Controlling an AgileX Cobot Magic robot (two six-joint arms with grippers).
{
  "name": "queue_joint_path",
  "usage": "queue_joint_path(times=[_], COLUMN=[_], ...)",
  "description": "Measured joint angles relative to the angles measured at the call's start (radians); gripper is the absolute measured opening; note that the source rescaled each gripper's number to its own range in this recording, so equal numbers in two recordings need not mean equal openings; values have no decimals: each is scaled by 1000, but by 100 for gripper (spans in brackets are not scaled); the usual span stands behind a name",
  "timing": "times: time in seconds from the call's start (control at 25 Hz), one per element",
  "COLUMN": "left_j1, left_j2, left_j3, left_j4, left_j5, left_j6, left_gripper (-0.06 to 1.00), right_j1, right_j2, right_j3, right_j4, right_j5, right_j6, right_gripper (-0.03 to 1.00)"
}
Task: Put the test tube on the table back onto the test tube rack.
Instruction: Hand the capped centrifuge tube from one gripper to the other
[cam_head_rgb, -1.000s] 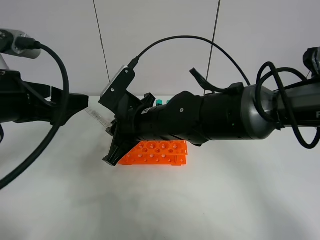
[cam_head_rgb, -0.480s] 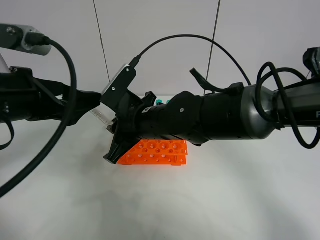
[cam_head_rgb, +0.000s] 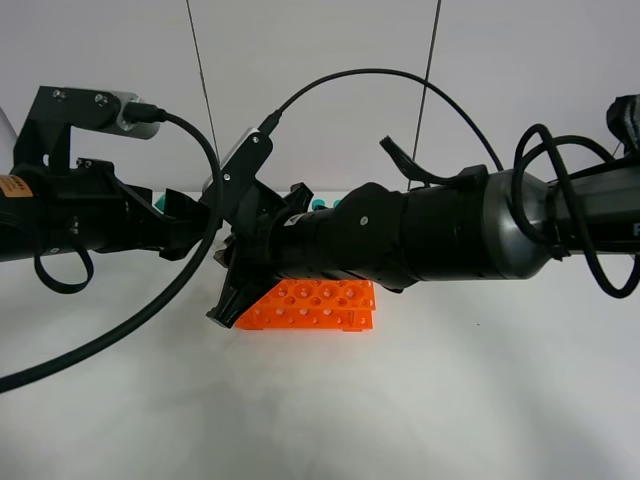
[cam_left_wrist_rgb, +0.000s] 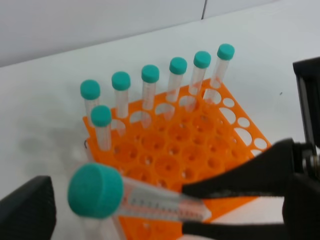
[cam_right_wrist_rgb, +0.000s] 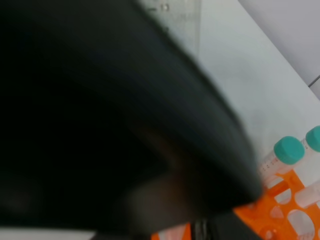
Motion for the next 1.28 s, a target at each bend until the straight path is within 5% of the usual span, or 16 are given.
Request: queue_joint_path(times=[0.2, 0.48, 1.28], left_j1=[6, 117, 97], left_j2=[0, 0, 83], left_j3=[0, 0, 0], left_j4=[-1, -4, -6], left_j5=[-27, 10, -33], left_j6=[1, 1, -2], left_gripper=[100, 100, 95], right_j1=[0, 0, 0], right_j2=[0, 0, 0], right_j3=[0, 0, 0], right_j4=[-2, -2, -14], right_j5=[-13, -23, -30], right_j6=[0, -1, -1], right_gripper=[0, 0, 0])
